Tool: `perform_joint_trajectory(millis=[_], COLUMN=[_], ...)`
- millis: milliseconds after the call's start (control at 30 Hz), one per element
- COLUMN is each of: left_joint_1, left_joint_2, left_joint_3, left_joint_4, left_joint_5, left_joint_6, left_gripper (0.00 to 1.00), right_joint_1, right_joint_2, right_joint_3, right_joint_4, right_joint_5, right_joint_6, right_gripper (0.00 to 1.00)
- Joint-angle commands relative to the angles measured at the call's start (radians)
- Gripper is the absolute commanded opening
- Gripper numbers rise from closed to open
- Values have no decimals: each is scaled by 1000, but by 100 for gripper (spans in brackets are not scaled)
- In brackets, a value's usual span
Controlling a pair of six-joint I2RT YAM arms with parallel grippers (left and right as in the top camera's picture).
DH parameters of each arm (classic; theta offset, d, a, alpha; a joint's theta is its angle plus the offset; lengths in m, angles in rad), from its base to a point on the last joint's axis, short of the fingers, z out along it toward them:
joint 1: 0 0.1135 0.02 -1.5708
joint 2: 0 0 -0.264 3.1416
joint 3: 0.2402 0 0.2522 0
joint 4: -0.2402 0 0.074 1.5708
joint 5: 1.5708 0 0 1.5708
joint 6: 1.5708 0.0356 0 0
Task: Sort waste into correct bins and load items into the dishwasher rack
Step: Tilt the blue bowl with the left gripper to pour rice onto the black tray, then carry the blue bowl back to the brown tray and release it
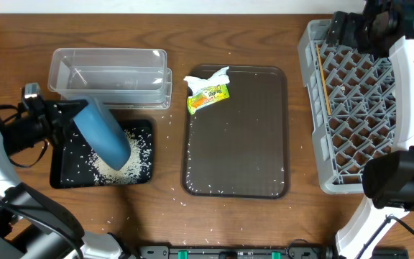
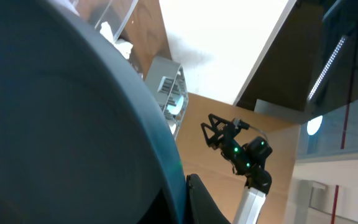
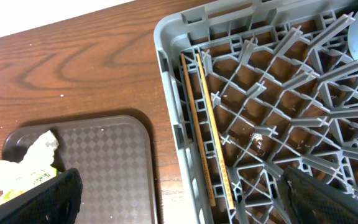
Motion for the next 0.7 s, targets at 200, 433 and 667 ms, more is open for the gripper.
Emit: perform_joint_trajectory(millis=[200, 433, 667], left_joint_1=[-5, -89, -314], left_joint_2=[-15, -46, -97], left_joint_3=[1, 1, 2], left_joint_4=[-118, -256, -198], left_joint_5=[-81, -43, 24], left_joint_6=[292, 455, 451], left_gripper=[6, 6, 6], right_joint_1=[5, 5, 5], right_joint_2=[-28, -28, -28], right_joint_3=[3, 3, 3], right_joint_4=[-1, -1, -1], right_joint_5=[-5, -4, -4], right_joint_6=[11, 11, 11], right_gripper=[99, 99, 99])
